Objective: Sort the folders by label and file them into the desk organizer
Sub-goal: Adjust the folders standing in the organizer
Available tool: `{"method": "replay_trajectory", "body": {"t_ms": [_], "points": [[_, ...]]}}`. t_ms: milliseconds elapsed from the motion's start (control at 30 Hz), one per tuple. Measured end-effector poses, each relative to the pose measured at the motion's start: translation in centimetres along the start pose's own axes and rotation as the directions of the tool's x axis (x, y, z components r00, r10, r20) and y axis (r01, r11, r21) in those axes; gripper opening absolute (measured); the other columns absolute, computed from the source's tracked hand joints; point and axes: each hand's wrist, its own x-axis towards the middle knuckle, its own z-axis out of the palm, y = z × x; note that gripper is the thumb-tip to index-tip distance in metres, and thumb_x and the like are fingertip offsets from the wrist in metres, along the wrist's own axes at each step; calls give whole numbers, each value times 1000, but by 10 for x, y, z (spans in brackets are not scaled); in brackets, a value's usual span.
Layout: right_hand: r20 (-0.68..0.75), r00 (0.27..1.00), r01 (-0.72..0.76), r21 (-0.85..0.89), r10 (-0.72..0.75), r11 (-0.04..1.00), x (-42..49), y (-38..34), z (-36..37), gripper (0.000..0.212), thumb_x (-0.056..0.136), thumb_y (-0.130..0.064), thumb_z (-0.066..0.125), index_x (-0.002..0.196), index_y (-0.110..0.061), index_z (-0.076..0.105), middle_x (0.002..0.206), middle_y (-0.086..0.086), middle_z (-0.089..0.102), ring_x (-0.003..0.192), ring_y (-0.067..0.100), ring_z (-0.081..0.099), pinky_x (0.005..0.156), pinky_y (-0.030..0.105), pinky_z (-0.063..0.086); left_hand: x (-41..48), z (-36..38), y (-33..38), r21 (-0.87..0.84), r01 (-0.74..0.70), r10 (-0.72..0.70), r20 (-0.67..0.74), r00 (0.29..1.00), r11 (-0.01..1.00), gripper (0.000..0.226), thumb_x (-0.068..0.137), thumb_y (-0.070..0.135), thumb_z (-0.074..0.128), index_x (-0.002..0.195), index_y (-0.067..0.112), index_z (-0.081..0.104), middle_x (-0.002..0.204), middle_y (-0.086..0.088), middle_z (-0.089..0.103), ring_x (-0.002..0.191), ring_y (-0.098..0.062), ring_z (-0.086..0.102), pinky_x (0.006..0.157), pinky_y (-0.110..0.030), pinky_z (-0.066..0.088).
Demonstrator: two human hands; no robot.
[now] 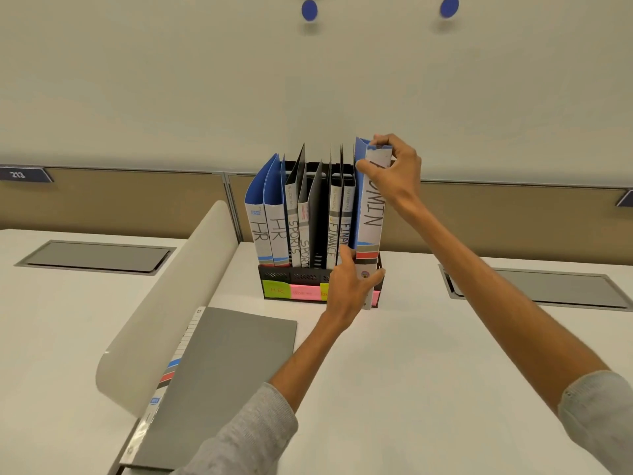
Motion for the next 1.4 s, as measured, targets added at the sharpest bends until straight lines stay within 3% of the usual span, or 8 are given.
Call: {"method": "replay_trajectory", "body": {"t_ms": [133, 300, 467, 700, 900, 1067, 1333, 1400], "points": [[62, 996, 58, 25, -59, 998, 6, -1, 4, 48, 79, -18, 74, 125, -23, 60, 111, -9, 61, 83, -7, 61, 66, 8, 51, 4, 4, -1, -43, -1, -1, -30, 1000, 999, 49, 80, 32, 77, 107, 20, 37, 102, 0, 66, 85, -12, 68, 71, -26, 60], [-24, 996, 88, 65, -87, 994, 7, 0, 3, 36, 73, -17, 69, 109, -15, 69, 96, -8, 69, 59, -3, 54, 55, 13, 46, 6, 9, -3, -88, -9, 2, -77, 997, 996, 49, 77, 35, 79, 105, 23, 42, 99, 6, 67, 83, -6, 68, 69, -23, 60], [-173, 982, 89, 102, -71, 991, 10, -8, -3, 25, 70, -17, 71, 95, -13, 72, 92, -6, 71, 69, -3, 60, 56, 12, 45, 10, 16, 3, -106, -50, 38, -109, 993, 993, 50, 78, 35, 79, 109, 20, 43, 106, 2, 67, 86, -10, 68, 71, -24, 60], [-357, 923, 183, 84, -142, 979, 11, -14, -12, 22, 68, -13, 68, 89, -10, 72, 90, -12, 71, 87, 3, 68, 67, 17, 52, 20, 26, 10, -97, -102, 87, -145, 986, 990, 44, 75, 26, 74, 105, 19, 43, 98, 8, 66, 79, -4, 66, 66, -22, 59], [-324, 935, 163, 29, -145, 986, 11, -13, -5, 24, 71, -6, 67, 94, -4, 72, 96, -1, 73, 79, -1, 64, 70, 18, 53, 34, 21, 7, -88, -80, 73, -80, 994, 993, 45, 74, 13, 77, 104, 12, 43, 95, 5, 64, 77, -10, 66, 65, -22, 59], [-407, 895, 207, 14, -184, 978, 9, -23, -21, 24, 67, -10, 66, 90, -9, 74, 89, -7, 73, 77, -2, 65, 68, 13, 49, 13, 24, 20, -92, -132, 115, -168, 979, 987, 47, 67, 19, 76, 101, 21, 43, 87, 14, 63, 72, -4, 65, 60, -21, 58], [-354, 923, 150, -32, -152, 988, -5, -21, -37, 23, 69, -15, 66, 90, -12, 76, 89, -9, 73, 74, -4, 62, 65, 10, 47, -21, 41, 26, -110, -96, 77, -167, 983, 989, 45, 67, 17, 75, 100, 20, 43, 81, 10, 65, 66, -3, 62, 54, -13, 52], [-356, 924, 143, -9, -136, 990, -4, -18, -37, 21, 70, -13, 66, 90, -9, 75, 91, -6, 74, 74, -4, 62, 65, 11, 47, -15, 39, 24, -76, -92, 78, -167, 983, 993, 46, 69, 16, 76, 101, 18, 44, 82, 12, 63, 65, -5, 63, 57, -18, 55]]}}
